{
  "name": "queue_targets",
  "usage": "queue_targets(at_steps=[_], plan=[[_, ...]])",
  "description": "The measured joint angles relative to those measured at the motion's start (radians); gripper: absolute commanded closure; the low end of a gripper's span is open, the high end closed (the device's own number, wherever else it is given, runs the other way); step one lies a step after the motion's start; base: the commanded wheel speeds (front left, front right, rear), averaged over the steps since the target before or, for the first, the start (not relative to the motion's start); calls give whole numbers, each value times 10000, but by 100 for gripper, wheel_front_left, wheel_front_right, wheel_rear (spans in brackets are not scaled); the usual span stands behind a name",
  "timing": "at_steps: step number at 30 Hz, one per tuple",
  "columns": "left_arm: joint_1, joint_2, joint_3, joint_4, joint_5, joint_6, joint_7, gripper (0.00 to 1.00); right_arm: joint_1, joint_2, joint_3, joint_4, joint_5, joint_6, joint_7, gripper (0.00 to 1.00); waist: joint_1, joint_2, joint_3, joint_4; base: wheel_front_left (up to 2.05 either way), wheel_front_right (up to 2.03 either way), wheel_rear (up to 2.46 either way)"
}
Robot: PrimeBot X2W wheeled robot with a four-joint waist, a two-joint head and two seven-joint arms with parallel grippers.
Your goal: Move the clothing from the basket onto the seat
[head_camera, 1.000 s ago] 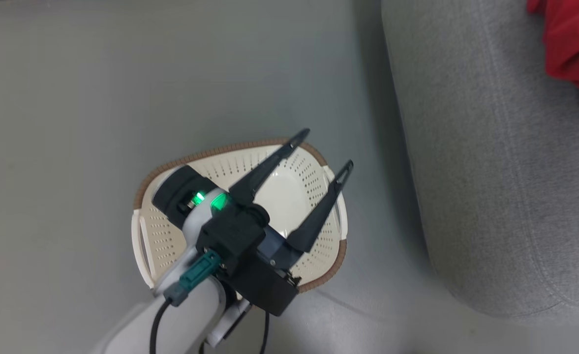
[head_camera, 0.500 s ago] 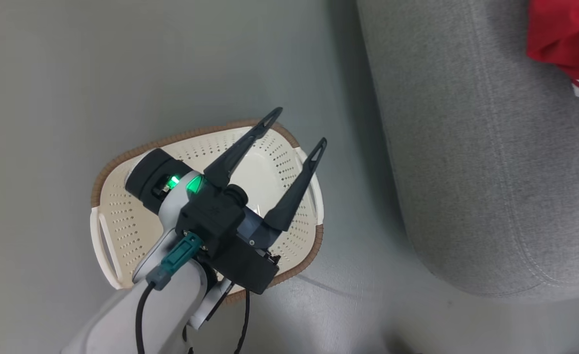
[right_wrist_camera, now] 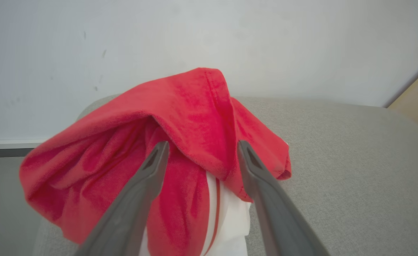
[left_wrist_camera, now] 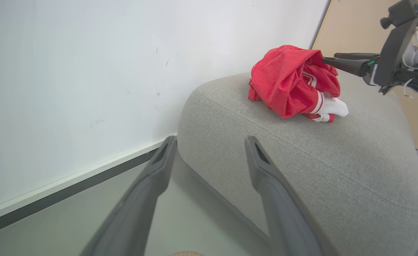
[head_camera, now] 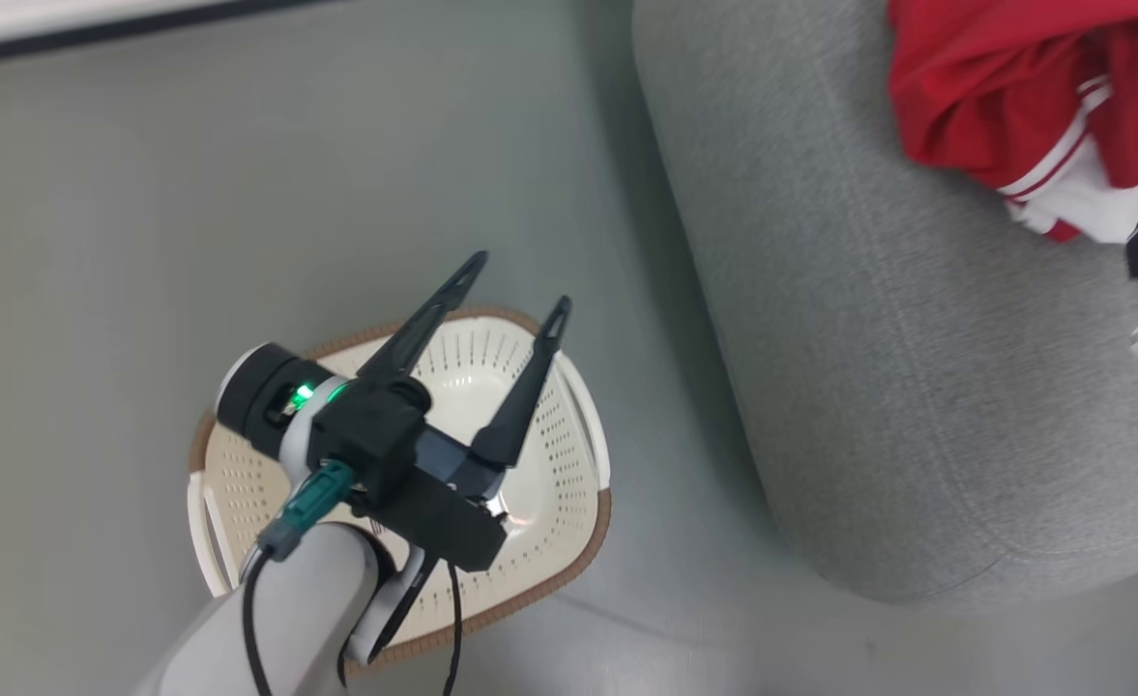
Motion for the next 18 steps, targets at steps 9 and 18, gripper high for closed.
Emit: queue_targets(at_steps=[9, 18], plan=[[634, -259, 675, 890, -621, 219, -353, 0, 791, 349, 190, -196, -109, 119, -4, 0, 0, -2, -1191, -53, 0, 0, 0], [1619, -414, 1657, 1565, -936, 433, -537, 0, 2360, 1089, 288, -995, -12, 188, -31, 0, -1, -3, -2464, 262, 0, 0, 0]])
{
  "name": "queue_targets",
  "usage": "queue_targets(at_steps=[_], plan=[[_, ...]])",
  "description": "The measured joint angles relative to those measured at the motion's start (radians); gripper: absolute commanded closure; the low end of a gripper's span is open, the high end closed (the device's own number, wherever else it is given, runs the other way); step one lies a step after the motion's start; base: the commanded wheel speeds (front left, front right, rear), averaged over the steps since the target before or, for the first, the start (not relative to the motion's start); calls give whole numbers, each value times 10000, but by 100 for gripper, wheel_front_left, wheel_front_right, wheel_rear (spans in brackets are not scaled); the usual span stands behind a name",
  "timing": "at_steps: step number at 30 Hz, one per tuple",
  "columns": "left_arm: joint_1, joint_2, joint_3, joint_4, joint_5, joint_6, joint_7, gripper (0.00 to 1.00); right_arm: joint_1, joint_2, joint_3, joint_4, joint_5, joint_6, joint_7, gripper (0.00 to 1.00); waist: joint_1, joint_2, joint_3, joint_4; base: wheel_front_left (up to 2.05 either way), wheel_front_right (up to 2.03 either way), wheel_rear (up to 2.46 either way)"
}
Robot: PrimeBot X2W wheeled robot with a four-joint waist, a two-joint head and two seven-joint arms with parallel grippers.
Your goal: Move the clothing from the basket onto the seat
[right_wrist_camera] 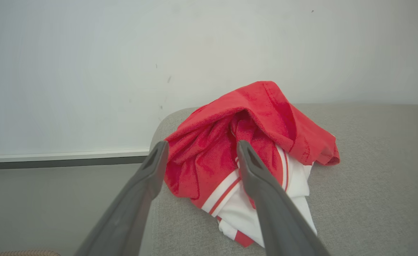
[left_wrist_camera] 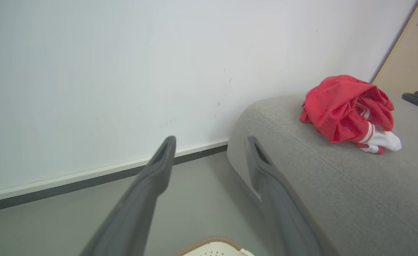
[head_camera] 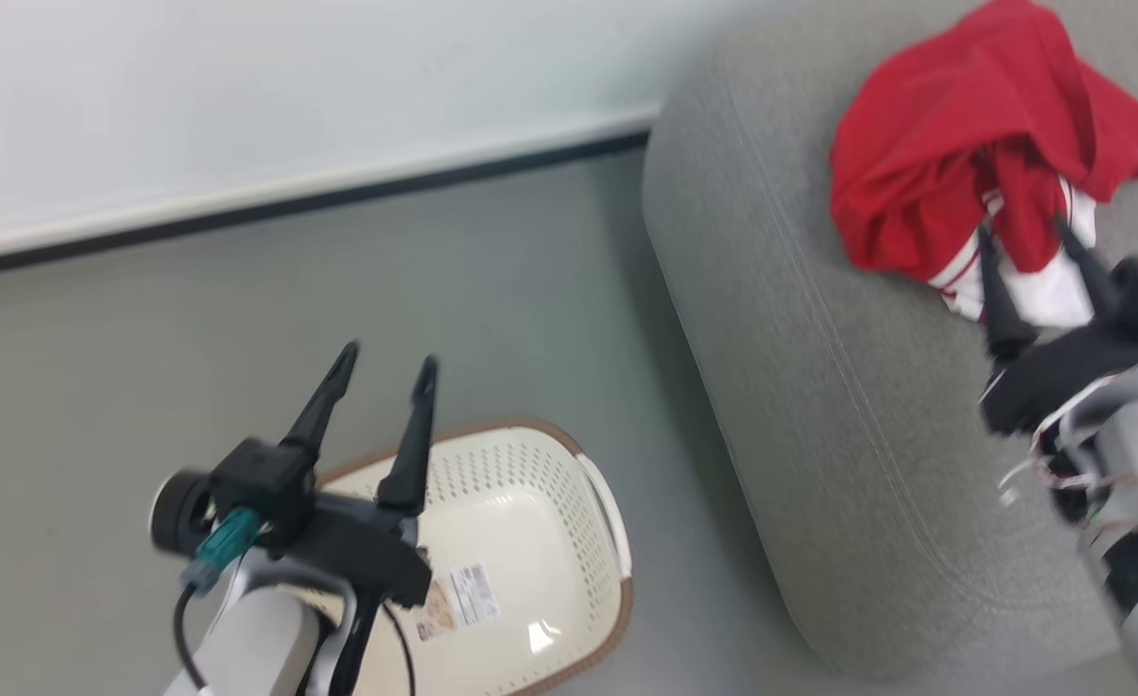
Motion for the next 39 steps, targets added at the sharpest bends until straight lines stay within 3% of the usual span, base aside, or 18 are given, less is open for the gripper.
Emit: queue_targets(at_steps=[7, 22, 29, 39], plan=[[1025, 29, 663, 115, -209, 92, -69, 0, 1354, 493, 75, -1012, 33, -35, 0, 0, 1, 0, -906, 502, 0, 0, 0], [3483, 86, 2721, -132, 13, 178, -77, 0, 4156, 1350, 345, -3476, -249, -1009, 0, 0, 1, 0, -2460, 1288, 0, 0, 0], [4310, -207, 3396, -554, 525, 178, -79, 0, 5773, 1459, 123, -4790, -244, -1501, 0, 0, 2, 1, -2947, 1352, 0, 0, 0], [4982, -399, 3988, -1246, 1062, 178, -79, 0, 6798, 1440, -221, -6159, -307, -1701, 0, 0, 3, 2, -3077, 1449, 0, 0, 0]])
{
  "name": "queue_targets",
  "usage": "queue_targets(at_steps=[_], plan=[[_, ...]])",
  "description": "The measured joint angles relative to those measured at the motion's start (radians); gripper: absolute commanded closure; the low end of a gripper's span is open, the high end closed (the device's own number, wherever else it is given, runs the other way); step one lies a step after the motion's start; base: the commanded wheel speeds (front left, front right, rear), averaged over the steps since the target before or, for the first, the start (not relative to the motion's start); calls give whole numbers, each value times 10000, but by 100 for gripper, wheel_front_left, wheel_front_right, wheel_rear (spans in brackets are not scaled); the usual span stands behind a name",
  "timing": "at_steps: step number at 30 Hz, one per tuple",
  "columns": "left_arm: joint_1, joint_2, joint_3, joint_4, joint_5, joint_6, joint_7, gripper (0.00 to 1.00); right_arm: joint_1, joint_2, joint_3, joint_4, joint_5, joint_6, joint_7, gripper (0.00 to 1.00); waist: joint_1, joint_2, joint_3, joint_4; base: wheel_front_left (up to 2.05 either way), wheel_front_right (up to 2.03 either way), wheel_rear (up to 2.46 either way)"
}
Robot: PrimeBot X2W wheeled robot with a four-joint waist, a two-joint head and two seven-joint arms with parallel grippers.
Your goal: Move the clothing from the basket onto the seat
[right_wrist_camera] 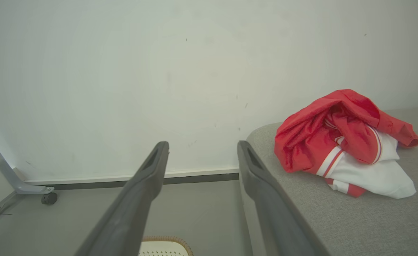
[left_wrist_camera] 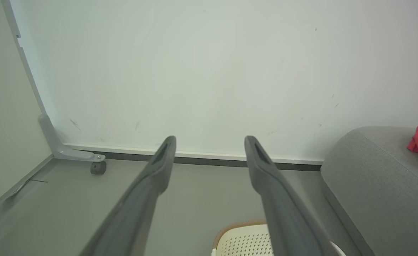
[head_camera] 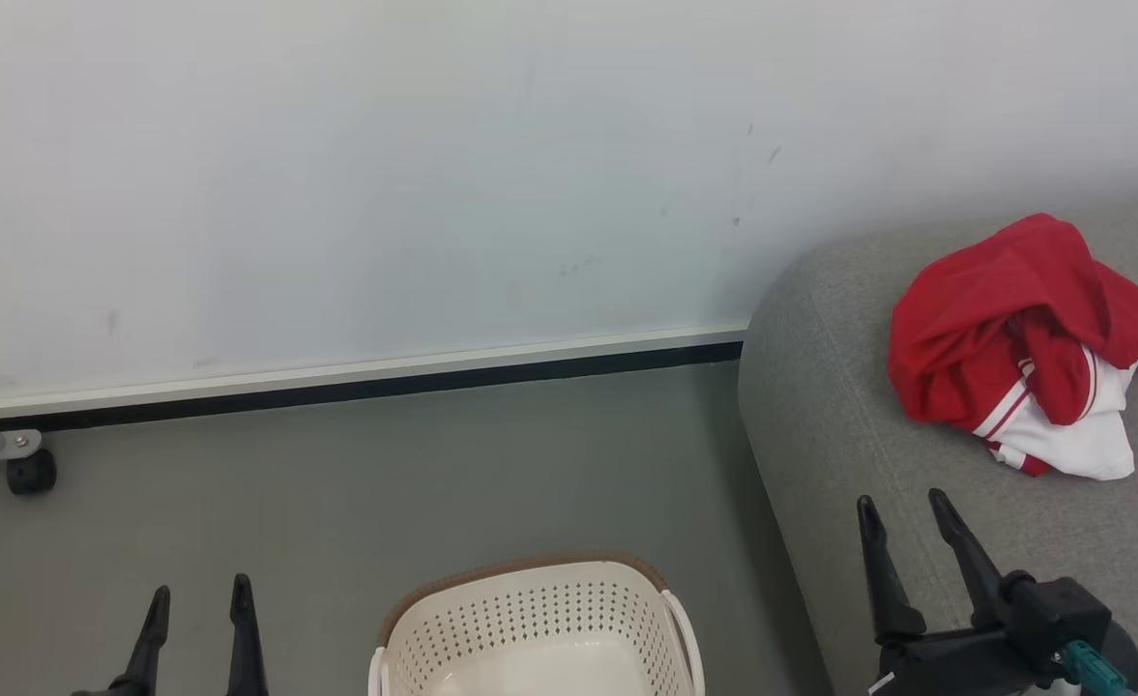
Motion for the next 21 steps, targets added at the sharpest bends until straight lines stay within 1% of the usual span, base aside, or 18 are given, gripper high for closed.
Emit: queue_targets(at_steps=[3, 13, 21], plan=[[29, -100, 6, -75, 84, 0, 0, 0, 171, -40, -182, -290, -29, -82, -2, 0, 0, 0, -14, 89, 0, 0, 0], [218, -247, 174, -322, 362, 0, 0, 0, 250, -33, -244, -838, -190, -123, -2, 0, 0, 0, 5, 258, 0, 0, 0], [218, -291, 251, -422, 439, 0, 0, 0, 298, -33, -282, -997, -295, -165, -4, 0, 0, 0, 38, 285, 0, 0, 0]])
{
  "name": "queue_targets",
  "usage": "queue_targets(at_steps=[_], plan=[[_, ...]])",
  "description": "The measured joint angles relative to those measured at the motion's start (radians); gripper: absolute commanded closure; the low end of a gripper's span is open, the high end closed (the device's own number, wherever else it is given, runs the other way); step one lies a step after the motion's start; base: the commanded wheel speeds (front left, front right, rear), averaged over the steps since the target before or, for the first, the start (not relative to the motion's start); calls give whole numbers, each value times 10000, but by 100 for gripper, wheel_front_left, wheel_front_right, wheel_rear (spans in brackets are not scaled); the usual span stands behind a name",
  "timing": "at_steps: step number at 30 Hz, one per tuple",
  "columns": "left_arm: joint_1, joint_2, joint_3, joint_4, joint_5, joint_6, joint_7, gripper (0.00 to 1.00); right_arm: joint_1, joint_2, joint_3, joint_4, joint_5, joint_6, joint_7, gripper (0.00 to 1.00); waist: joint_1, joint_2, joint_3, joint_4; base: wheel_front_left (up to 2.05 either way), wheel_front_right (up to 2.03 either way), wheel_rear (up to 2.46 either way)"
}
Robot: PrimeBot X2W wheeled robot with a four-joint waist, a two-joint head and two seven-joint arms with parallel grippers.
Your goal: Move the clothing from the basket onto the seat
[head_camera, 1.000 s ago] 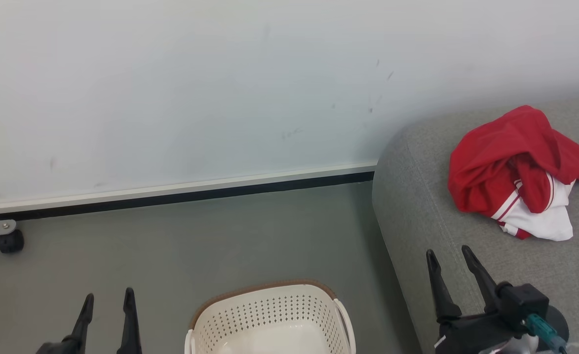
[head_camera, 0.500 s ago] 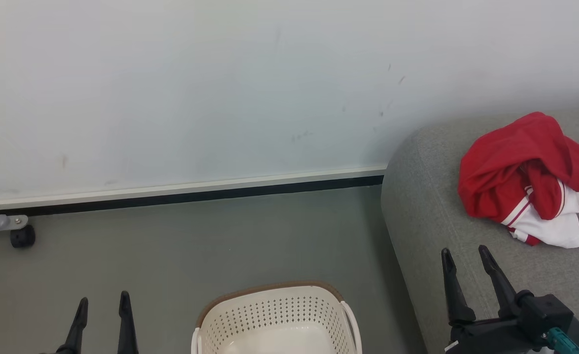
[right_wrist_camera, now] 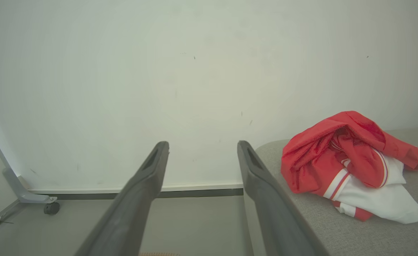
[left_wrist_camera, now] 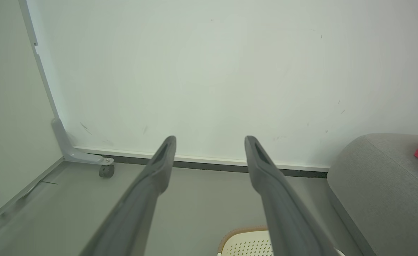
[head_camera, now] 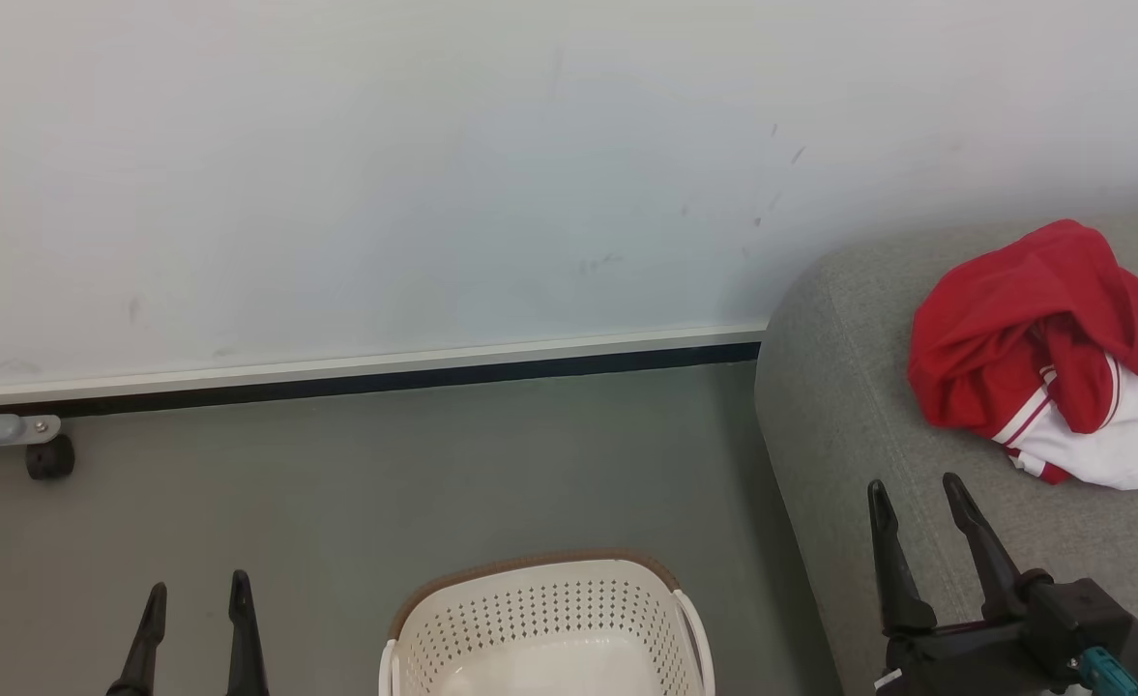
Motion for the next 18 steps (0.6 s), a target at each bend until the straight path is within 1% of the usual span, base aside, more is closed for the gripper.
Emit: queue_targets(at_steps=[13, 14, 18], plan=[[0, -38, -29, -36, 98, -8, 0, 0, 159, -2, -81, -134, -84, -12, 2, 0, 0, 0, -40, 34, 0, 0, 0], [0, -42, -21, -36, 96, -6, 0, 100, 187, -4, -81, -142, -84, -12, 0, 100, 0, 0, -44, 44, 0, 0, 0], [109, -196, -71, 374, 82, -10, 13, 100, 470, 123, 29, 276, -82, -8, 52, 100, 0, 0, -47, 48, 0, 0, 0]])
